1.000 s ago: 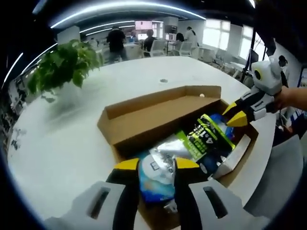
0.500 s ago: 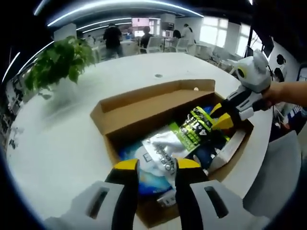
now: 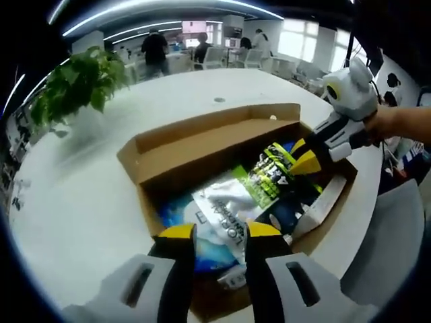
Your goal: Operate the shoe box by opening the lid, removing the specified soft item, and placing it in the target area until the item is outside and the box remains undamaged.
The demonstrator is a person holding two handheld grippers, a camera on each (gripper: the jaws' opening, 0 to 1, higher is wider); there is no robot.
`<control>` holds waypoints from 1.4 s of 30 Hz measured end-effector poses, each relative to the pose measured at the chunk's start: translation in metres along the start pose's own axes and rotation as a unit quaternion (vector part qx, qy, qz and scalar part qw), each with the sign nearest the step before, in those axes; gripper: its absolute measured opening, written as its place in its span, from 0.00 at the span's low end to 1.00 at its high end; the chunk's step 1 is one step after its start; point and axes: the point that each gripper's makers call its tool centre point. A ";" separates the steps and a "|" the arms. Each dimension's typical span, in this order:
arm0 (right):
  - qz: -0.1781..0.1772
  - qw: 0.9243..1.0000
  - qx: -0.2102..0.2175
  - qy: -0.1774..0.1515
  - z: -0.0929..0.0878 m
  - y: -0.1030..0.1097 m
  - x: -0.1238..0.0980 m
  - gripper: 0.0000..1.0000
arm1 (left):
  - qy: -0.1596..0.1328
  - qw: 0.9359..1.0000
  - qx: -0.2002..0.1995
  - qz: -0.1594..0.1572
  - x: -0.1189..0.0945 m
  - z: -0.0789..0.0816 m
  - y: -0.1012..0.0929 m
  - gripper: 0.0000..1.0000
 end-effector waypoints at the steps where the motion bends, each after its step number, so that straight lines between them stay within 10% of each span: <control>1: 0.003 1.000 0.000 0.001 0.000 0.001 0.000 0.10 | 0.001 1.000 0.002 0.000 0.000 -0.001 0.000 0.26; 27: -0.026 0.991 -0.117 0.058 -0.008 -0.006 -0.016 0.00 | 0.058 0.998 0.019 -0.033 0.028 -0.012 -0.017 0.24; 42: -0.035 0.983 -0.159 0.080 -0.014 -0.010 -0.015 0.00 | 0.056 0.994 -0.045 -0.085 0.042 -0.012 -0.029 0.13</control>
Point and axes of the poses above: the point that each gripper's makers call its tool centre point, and the gripper's own axes: x roughly forward along the fingers, y roughly to its left, z roughly out of its top, and after that the axes turned 12 degrees about z, right-handed
